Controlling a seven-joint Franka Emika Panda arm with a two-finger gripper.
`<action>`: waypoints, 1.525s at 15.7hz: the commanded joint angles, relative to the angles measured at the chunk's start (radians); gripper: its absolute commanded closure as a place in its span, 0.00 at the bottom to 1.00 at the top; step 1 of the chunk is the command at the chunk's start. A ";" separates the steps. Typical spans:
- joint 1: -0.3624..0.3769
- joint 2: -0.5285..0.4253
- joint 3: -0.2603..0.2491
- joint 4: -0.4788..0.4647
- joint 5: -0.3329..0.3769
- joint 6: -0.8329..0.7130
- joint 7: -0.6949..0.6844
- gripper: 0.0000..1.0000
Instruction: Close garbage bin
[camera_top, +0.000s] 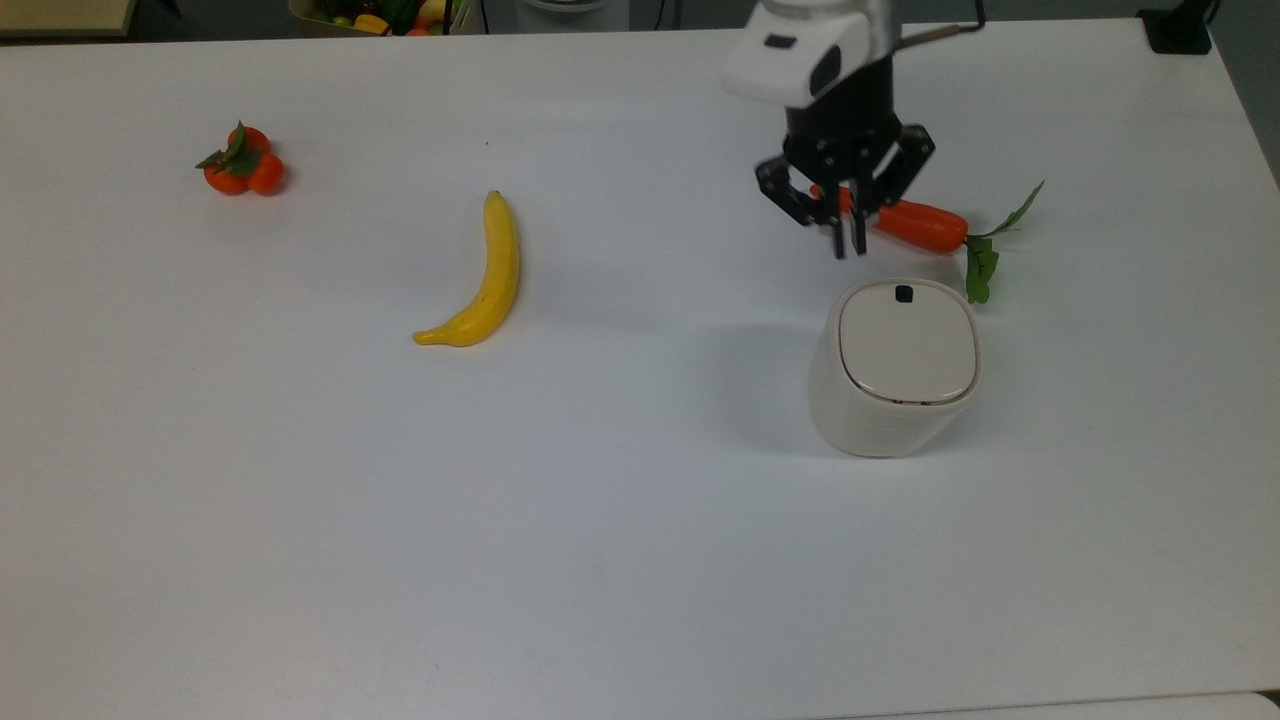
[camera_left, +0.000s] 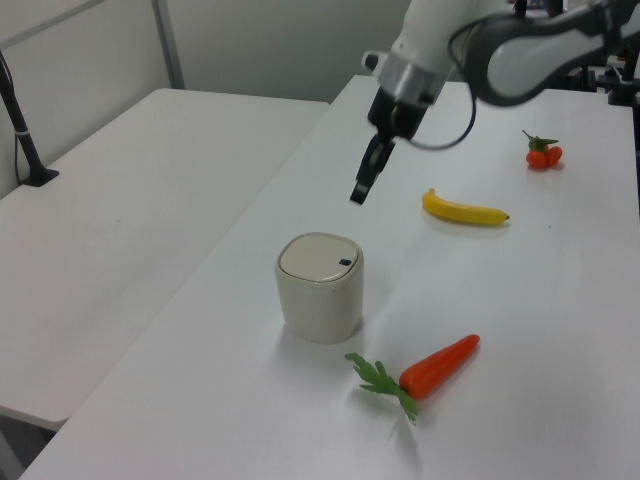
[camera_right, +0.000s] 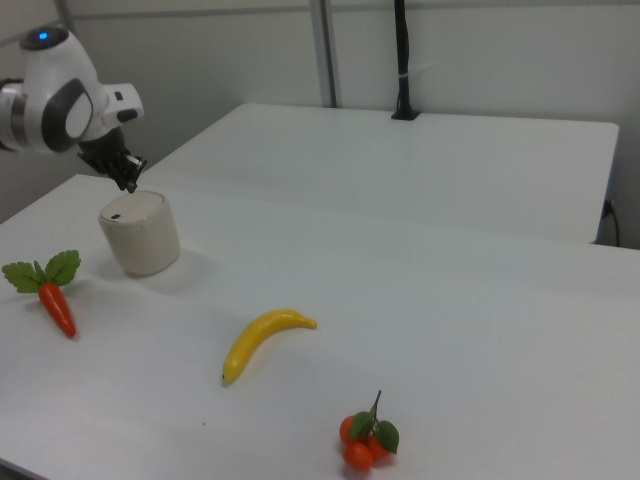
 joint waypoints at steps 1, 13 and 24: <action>-0.044 -0.109 0.006 -0.026 0.010 -0.180 0.010 0.00; -0.165 -0.297 -0.093 0.017 0.005 -0.670 0.015 0.00; -0.109 -0.292 -0.233 0.011 0.010 -0.558 -0.145 0.00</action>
